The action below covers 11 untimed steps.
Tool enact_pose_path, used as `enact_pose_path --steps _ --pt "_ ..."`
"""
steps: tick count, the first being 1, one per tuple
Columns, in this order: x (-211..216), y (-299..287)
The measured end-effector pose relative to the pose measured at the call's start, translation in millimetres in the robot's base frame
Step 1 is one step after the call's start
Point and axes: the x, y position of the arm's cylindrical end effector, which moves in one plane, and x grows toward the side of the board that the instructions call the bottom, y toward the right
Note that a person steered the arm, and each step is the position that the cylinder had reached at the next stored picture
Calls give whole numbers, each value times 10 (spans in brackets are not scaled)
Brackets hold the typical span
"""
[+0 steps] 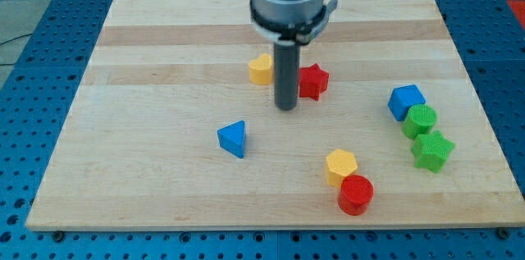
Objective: Move green star along with green circle and blue cube upwards
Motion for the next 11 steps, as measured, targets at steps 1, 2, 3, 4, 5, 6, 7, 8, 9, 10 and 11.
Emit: enact_pose_path --steps 1,2,3,4,5,6,7,8,9,10,11 --pt "-244 334" --pt "-172 499" --pt "485 719" --pt "1158 995" --pt "1765 1439" --pt "1720 1582" --pt "1496 1677" --pt "1343 1764" --pt "1096 1764" --pt "952 1660" --pt "886 1592"
